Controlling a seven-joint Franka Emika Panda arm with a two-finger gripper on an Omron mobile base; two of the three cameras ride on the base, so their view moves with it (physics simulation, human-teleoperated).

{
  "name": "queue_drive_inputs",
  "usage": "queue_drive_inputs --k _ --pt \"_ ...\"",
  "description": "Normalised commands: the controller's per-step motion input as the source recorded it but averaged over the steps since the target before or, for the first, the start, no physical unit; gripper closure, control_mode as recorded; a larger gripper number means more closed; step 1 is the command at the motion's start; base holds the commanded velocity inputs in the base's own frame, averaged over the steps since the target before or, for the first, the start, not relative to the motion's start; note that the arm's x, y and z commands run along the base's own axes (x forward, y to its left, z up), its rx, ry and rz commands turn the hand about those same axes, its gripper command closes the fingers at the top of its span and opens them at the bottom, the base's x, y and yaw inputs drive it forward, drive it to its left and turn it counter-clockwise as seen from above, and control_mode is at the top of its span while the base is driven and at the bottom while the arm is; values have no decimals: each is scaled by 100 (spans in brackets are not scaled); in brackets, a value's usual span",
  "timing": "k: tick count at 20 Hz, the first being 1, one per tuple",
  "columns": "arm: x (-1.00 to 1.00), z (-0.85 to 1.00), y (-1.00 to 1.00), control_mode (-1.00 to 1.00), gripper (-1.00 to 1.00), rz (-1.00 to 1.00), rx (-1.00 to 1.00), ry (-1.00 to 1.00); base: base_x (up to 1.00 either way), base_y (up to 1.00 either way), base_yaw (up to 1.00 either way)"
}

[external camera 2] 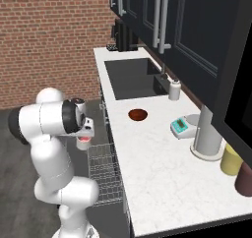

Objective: Pick up the cup and bowl from the counter, place them in the dishwasher, and close the dishwasher door.

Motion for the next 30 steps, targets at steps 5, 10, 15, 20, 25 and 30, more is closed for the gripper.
queue_drive_inputs --k 5,10,15,20,25,30 --pt "3 -64 49 -100 100 -48 0 0 0 0 0" --pt "20 -30 14 -100 100 -51 0 0 0 0 0" --pt "21 0 -1 -100 100 -28 0 0 0 0 0" --pt "42 -1 -8 -100 100 -13 0 1 0 0 0" --pt "37 0 -35 -100 100 0 3 4 0 0 0" --pt "26 0 -22 -100 100 -1 1 3 0 0 0"
